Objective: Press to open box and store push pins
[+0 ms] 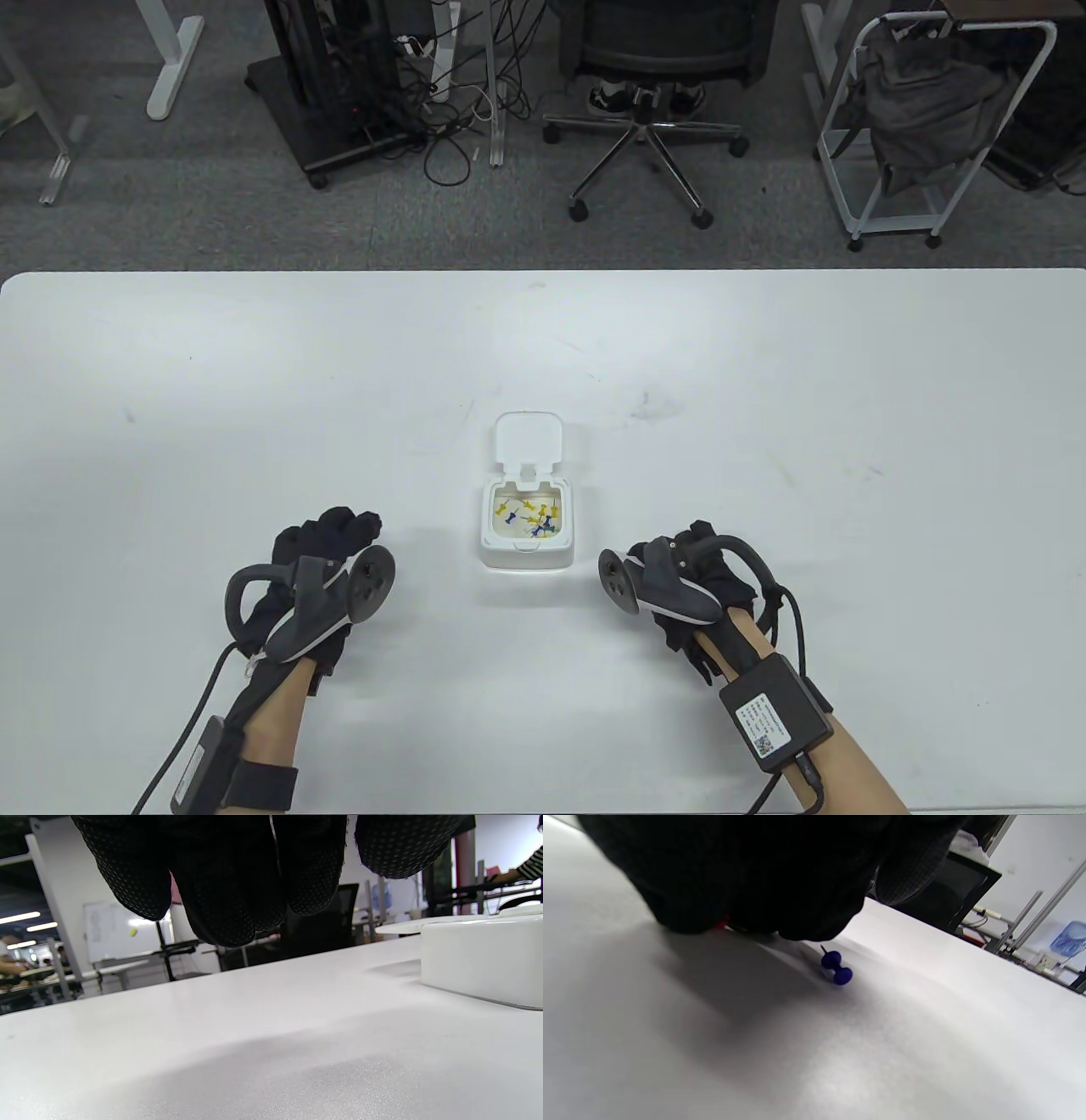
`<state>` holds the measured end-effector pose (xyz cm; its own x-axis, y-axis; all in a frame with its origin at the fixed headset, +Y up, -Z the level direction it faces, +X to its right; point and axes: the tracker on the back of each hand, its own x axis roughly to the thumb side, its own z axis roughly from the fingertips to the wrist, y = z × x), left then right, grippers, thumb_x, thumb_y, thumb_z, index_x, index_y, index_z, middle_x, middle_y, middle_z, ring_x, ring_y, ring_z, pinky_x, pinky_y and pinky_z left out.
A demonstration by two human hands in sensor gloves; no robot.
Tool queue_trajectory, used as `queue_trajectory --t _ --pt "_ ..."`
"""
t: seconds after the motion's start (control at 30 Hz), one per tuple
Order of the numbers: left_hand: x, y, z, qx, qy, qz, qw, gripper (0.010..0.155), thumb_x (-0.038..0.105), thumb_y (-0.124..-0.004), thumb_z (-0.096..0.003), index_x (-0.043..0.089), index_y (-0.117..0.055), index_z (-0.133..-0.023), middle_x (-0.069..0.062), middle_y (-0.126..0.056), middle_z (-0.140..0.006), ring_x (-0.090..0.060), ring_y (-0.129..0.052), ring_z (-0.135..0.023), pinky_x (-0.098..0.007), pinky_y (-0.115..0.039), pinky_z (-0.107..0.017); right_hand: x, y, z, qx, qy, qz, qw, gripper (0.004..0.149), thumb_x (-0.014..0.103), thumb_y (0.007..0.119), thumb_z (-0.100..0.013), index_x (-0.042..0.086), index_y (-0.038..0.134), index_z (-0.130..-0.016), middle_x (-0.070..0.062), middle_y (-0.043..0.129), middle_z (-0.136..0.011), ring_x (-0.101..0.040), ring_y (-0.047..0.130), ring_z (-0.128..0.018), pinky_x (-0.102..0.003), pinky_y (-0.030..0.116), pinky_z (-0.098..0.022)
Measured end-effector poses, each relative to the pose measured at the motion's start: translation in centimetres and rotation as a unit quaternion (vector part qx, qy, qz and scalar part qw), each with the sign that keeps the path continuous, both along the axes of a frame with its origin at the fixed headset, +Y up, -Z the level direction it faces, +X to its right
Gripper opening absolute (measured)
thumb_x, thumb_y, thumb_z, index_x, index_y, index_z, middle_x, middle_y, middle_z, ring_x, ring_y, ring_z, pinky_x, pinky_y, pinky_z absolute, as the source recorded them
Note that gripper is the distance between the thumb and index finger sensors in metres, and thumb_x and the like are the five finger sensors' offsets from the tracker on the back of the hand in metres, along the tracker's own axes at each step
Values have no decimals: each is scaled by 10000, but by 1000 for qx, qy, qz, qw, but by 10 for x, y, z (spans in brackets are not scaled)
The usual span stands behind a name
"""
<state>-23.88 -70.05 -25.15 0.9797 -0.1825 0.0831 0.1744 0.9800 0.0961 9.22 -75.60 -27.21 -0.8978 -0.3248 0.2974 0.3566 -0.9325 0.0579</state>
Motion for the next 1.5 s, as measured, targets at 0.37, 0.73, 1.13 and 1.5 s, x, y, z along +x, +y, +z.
queue_trajectory --t 0.37,0.73,1.13,1.5 --pt "0 0 0 1 0 1 1000 566 550 -656 -493 316 -725 -1004 -4 -803 -1054 -219 -962 -842 -515 -759 -744 -1 -1 -1 3 0 -7 1000 472 396 846 -358 316 702 -801 82 933 -731 -203 986 -634 -568 695 -730" --pt "0 0 0 -1 1 1 1000 565 549 -656 -494 317 -722 -1004 -5 -802 -1054 -219 -963 -841 -515 -761 -743 -6 19 -14 10 -8 -57 998 467 401 838 -361 326 699 -800 95 939 -729 -194 988 -630 -564 697 -728" --pt "-1 -1 -1 1 0 3 1000 564 549 -656 -494 316 -726 -1003 -4 -807 -1050 -218 -964 -840 -517 -760 -743 -34 47 -33 23 -8 -92 995 465 404 832 -367 333 693 -805 100 935 -734 -190 983 -638 -562 692 -730" --pt "-1 -1 -1 2 -1 6 1000 564 548 -656 -494 314 -725 -1003 -1 -809 -1048 -219 -964 -839 -516 -761 -741 -76 65 -54 38 -2 -101 994 461 405 825 -371 340 690 -806 101 930 -738 -192 973 -649 -564 683 -735"
